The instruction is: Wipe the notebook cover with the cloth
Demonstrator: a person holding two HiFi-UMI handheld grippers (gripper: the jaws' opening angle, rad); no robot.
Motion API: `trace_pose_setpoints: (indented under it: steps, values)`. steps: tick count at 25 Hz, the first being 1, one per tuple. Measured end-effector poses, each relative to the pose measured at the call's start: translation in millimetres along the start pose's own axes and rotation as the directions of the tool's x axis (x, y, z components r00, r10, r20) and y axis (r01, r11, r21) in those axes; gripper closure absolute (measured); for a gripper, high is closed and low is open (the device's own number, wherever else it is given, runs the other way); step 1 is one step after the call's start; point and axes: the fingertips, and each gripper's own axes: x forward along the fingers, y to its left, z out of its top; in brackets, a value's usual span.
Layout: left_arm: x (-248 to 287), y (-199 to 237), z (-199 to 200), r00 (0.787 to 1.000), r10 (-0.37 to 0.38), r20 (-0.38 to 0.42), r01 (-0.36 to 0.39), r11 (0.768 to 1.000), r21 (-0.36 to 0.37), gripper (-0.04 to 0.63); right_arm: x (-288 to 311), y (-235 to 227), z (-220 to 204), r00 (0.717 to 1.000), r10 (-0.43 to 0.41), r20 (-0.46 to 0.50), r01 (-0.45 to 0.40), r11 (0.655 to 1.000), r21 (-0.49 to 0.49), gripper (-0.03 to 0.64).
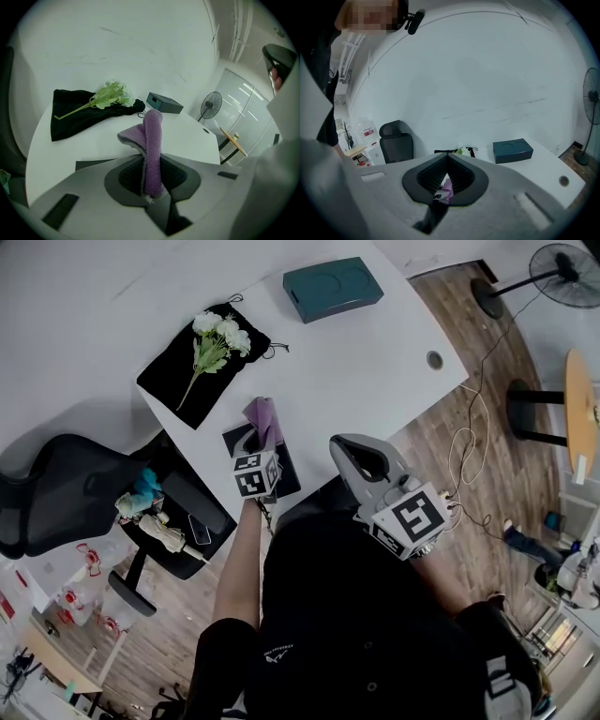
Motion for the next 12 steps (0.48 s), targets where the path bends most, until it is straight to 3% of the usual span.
trace_pose_setpoints:
  steps: [12]
  values:
    - [5.1,6.6,-4.6,1.000,-0.009,0.001,0.009,1.000,-0.014,0.518,9.9,5.8,1.2,1.000,0.009,-0.005,-0.009,1.000,-0.005,0.614]
